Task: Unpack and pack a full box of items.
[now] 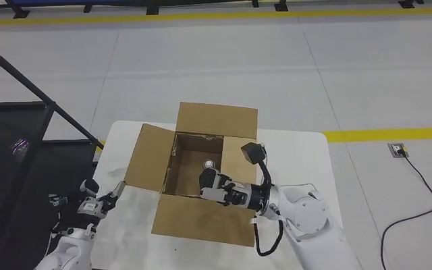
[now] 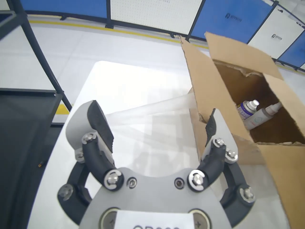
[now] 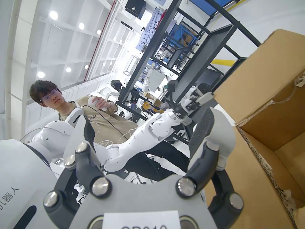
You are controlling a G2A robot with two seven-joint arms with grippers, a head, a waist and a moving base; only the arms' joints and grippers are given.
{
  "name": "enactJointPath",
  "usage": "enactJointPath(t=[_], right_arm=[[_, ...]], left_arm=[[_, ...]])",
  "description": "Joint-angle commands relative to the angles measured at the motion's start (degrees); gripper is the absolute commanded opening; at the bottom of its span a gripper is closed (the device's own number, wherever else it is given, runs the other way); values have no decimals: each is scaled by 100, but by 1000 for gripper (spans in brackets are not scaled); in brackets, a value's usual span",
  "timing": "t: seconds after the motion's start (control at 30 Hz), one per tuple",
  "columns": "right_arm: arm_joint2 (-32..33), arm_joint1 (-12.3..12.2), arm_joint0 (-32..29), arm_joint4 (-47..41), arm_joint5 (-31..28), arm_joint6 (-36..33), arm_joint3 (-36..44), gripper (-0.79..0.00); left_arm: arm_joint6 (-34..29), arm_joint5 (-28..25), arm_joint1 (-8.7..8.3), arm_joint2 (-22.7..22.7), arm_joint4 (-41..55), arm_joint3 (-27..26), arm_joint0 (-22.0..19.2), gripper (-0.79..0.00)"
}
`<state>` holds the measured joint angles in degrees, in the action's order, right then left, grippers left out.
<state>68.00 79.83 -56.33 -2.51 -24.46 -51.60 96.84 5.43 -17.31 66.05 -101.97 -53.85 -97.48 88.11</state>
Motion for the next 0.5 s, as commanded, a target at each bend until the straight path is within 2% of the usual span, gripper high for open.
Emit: enactJointPath(t=[0.0,0.13,0.27,0.37,0.47], right_arm=[[84,-44,-97,210,-142,-87,128,0],[387,-133,-419,596,-272,27,502,0],[797,-222,-841,710,-386,212,826,0],[1122,-293,-1151,650,-546,226,981,0],[1455,-359,-1440,540,-696,243,1077,0]], left_arm=[[47,-33,-5,-161,31,-399,187,0],[85,-208,-6,-362,137,-1197,521,0],[-50,-424,-3,-319,177,-1941,748,0],[-280,-443,3,-28,20,-2320,743,0],[-676,-389,11,482,-135,-2371,455,0]])
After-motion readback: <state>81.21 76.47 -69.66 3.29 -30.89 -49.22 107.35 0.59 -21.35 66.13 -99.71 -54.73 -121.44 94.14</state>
